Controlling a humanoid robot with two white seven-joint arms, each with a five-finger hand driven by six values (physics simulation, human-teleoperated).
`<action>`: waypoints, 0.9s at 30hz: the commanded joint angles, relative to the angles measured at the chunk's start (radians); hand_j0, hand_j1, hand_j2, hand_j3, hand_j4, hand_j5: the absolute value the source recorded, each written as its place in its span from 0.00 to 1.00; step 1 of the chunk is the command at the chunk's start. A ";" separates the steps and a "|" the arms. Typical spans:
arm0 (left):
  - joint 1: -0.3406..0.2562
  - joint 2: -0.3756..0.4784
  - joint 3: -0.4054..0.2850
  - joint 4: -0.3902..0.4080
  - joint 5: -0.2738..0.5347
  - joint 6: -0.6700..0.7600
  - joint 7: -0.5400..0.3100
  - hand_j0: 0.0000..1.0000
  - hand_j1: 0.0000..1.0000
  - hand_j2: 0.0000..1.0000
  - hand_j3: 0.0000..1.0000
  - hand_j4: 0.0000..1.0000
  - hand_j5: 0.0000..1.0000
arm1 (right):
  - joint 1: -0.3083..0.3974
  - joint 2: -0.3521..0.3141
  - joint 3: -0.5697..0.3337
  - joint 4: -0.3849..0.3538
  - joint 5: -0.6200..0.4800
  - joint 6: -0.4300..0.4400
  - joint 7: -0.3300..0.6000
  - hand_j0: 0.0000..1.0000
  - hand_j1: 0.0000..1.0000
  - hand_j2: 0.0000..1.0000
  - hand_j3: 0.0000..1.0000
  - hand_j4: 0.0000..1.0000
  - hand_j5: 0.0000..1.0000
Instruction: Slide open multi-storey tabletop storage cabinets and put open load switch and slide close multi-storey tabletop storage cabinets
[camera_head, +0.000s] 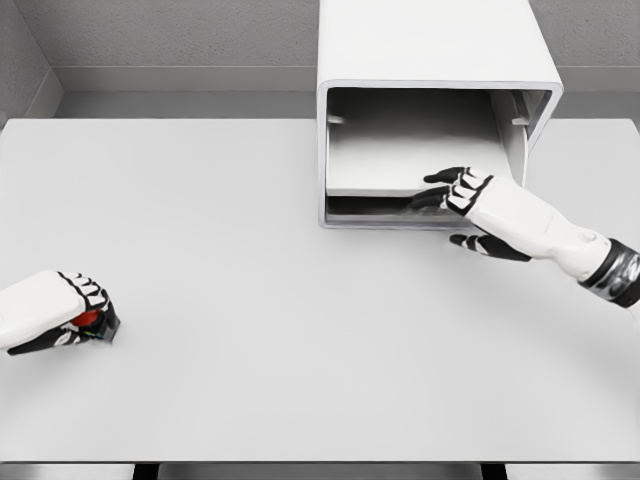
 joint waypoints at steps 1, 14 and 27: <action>0.000 0.001 0.005 -0.001 0.009 0.002 0.000 0.40 0.40 0.40 0.40 0.40 0.40 | 0.002 -0.025 -0.017 -0.032 -0.007 -0.001 -0.002 0.81 0.81 0.81 0.81 0.81 0.81; -0.002 0.000 0.032 -0.007 0.016 0.002 0.002 0.36 0.36 0.36 0.36 0.36 0.36 | 0.018 0.038 -0.069 -0.006 -0.016 -0.001 0.009 0.81 0.81 0.81 0.81 0.81 0.81; -0.040 -0.031 0.032 -0.012 0.017 0.002 0.002 0.36 0.36 0.36 0.36 0.36 0.36 | 0.002 0.096 -0.054 0.079 0.018 -0.001 0.011 0.81 0.81 0.81 0.81 0.81 0.81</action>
